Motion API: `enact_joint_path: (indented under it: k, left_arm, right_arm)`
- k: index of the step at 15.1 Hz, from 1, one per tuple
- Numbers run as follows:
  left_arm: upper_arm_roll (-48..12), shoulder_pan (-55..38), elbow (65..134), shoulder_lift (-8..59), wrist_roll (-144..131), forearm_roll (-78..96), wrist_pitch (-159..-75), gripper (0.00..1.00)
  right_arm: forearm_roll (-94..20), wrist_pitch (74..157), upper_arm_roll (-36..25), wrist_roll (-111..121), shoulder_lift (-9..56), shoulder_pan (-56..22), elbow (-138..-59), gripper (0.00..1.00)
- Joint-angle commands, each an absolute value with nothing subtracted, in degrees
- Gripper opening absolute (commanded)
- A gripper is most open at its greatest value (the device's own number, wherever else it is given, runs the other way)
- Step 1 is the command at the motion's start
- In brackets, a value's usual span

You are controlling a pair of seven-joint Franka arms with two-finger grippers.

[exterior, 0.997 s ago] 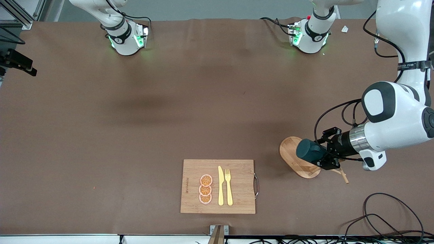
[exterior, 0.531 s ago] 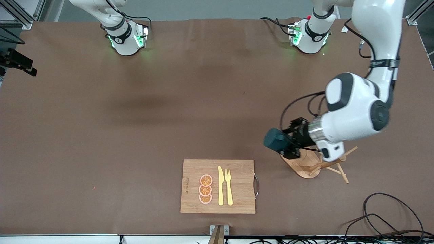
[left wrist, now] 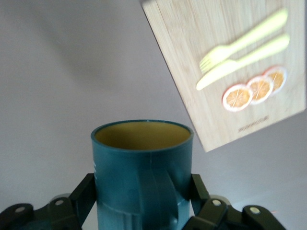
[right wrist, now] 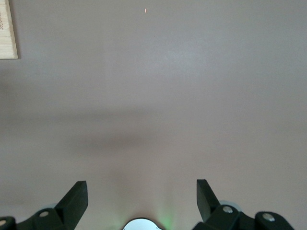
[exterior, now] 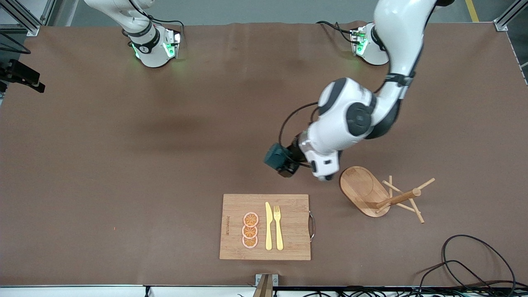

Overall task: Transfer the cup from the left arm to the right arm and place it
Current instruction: 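Lift the teal mug off the stand and carry it toward the table middle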

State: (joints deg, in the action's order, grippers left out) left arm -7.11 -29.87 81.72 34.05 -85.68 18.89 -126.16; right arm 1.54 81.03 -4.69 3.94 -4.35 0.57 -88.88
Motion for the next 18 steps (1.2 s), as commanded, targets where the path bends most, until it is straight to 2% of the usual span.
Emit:
enact_joint_path:
  k: [1,6,9,13,18]
  left_arm:
    - [-6.2,-35.7,79.5,37.5,-86.7,14.4,-130.3,0.67]
    - [-6.2,-43.4,79.7,41.7,-89.1,-6.9,-137.1,0.68]
    - [-6.2,-46.8,80.0,43.7,-90.1,-18.5,-141.2,0.64]
    - [-6.1,-50.1,79.8,47.1,-96.7,-39.9,-141.3,0.65]
    - [-5.8,-52.8,80.1,49.7,-111.4,-68.5,-141.2,0.66]
  right_arm:
    - [2.3,80.9,-4.1,3.9,-5.3,1.1,-89.6,1.0]
    - [2.3,80.9,-4.1,3.8,-5.3,1.1,-88.7,1.0]
    - [1.8,80.9,-4.5,3.2,-4.5,2.1,-88.3,1.0]
    - [2.3,82.7,-4.5,3.8,-2.1,3.4,-88.3,1.0]
    - [2.1,89.2,-4.5,3.9,0.8,3.5,-88.4,1.0]
